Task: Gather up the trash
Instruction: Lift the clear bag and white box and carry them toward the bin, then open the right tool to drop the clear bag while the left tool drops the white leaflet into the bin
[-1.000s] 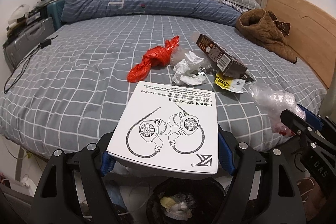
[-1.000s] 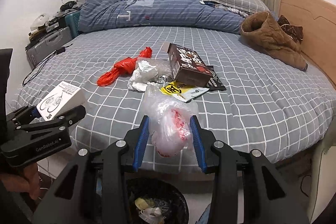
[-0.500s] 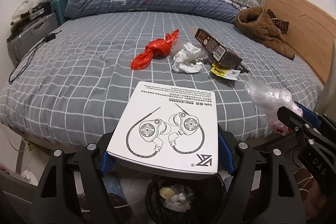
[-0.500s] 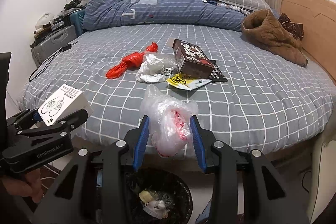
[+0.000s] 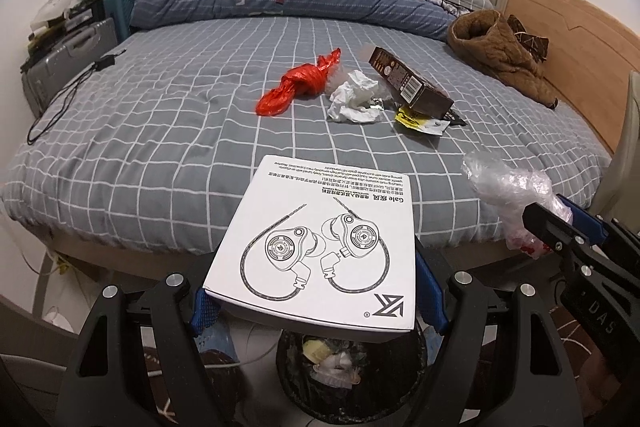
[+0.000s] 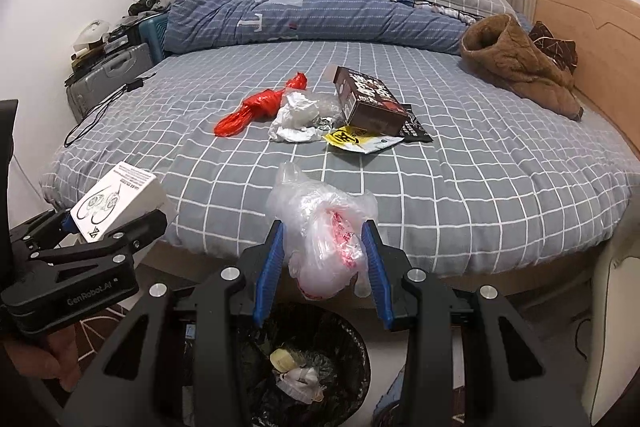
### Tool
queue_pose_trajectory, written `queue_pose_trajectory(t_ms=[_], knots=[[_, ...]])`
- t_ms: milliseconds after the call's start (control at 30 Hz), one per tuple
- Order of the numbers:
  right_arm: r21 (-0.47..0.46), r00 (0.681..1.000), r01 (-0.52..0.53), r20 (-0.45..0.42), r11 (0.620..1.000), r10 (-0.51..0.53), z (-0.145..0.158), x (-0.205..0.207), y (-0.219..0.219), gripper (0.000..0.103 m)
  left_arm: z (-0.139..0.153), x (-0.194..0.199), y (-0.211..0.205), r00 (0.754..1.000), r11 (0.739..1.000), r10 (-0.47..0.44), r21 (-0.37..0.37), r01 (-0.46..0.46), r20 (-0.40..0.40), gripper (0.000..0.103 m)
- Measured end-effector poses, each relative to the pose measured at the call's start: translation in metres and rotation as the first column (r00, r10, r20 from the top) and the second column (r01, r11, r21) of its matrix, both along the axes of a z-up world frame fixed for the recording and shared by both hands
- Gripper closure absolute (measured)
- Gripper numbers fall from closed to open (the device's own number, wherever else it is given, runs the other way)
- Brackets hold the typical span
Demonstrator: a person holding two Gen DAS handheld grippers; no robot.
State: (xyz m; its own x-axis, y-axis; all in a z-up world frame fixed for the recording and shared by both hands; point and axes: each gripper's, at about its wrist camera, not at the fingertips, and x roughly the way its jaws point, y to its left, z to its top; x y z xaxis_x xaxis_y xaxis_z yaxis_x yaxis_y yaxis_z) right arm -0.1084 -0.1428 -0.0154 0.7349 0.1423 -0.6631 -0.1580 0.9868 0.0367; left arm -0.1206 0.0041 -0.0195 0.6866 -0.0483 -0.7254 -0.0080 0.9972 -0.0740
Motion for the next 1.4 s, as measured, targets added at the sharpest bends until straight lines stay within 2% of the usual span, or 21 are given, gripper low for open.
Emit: queue_pose_trajectory(t_ms=[367,567,867,1100,1400], knots=[[0.026,1.000,0.014,0.009,1.000,-0.014,0.017,-0.025,0.001,0.065,0.015,-0.027,-0.002,1.000,1.000,0.015,-0.005,-0.016,-0.006,0.028],[0.031,1.000,0.014,-0.013,0.999,-0.014,0.010,-0.032,0.003,0.065,0.006,-0.033,-0.001,0.999,1.000,0.025,-0.009,-0.025,-0.028,0.028],[0.030,0.994,-0.001,-0.112,1.000,0.004,-0.037,-0.026,0.011,0.065,-0.034,-0.032,0.010,0.995,0.999,0.043,-0.001,-0.044,-0.089,0.028],[0.004,0.981,-0.015,-0.191,1.000,0.016,-0.083,-0.015,0.016,0.065,-0.080,-0.017,0.019,0.984,0.999,0.048,-0.001,-0.048,-0.171,0.028],[-0.009,0.962,-0.024,-0.273,1.000,0.021,-0.128,0.005,0.024,0.064,-0.110,0.006,0.023,0.975,1.000,0.028,0.014,-0.026,-0.219,0.028]])
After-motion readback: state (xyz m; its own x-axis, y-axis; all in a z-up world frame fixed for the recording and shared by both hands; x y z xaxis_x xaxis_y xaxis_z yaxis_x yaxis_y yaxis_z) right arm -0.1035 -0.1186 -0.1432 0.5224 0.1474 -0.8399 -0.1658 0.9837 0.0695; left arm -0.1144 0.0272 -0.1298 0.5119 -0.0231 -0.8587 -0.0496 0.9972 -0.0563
